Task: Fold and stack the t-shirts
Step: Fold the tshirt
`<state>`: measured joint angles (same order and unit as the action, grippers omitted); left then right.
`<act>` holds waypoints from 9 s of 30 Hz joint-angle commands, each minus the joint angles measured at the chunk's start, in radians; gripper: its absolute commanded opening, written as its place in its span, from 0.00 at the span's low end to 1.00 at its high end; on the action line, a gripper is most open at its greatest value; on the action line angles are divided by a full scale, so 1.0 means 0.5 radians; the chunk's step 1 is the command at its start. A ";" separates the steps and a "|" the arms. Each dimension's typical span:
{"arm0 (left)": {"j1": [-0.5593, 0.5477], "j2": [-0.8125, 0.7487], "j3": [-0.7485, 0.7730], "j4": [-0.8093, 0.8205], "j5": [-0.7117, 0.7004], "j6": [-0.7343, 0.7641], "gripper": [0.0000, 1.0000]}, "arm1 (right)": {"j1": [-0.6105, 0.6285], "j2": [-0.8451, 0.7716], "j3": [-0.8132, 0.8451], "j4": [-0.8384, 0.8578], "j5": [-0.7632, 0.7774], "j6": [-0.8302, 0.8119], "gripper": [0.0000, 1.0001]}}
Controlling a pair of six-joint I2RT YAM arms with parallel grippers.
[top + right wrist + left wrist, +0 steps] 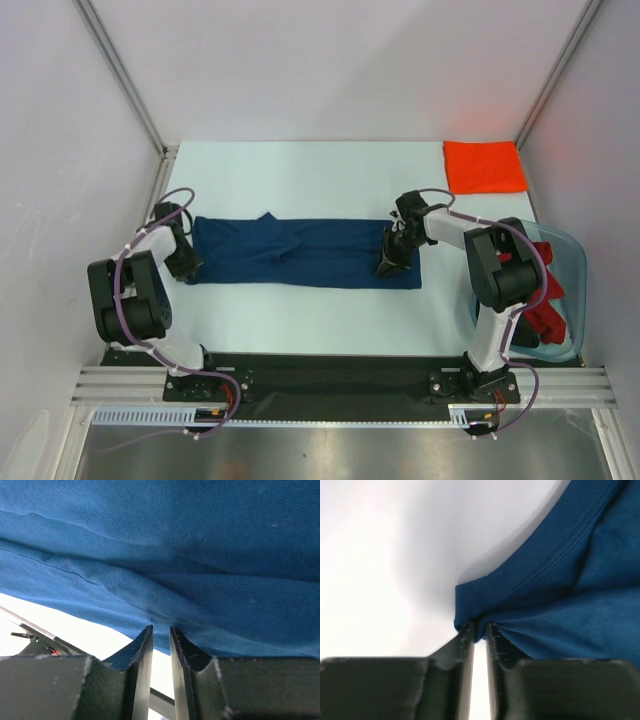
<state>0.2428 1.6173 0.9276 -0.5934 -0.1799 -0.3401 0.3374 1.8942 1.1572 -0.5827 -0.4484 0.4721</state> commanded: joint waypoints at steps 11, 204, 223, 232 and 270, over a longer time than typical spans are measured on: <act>0.005 -0.439 0.161 -0.120 0.033 -0.108 0.58 | 0.122 -0.128 0.228 -0.190 0.252 -0.189 0.43; -0.943 1.395 2.194 -1.516 0.007 -1.667 0.93 | 0.749 -0.092 0.223 -0.129 0.332 -1.616 0.90; -0.759 1.898 2.713 -1.188 0.344 -1.225 0.81 | 1.077 -0.371 -0.394 -0.101 0.777 -0.335 0.91; -0.691 2.055 2.741 -0.915 0.581 -0.983 0.79 | 1.542 -0.503 -0.400 0.149 0.314 0.482 0.91; -0.495 0.349 1.195 -0.252 0.212 -0.538 0.89 | 0.516 1.341 2.591 0.278 0.075 -0.638 0.90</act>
<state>-0.0345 1.8404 1.5398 -0.8165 -0.0719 -0.5777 0.6136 2.5275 2.4020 -0.5232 -0.3195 0.0917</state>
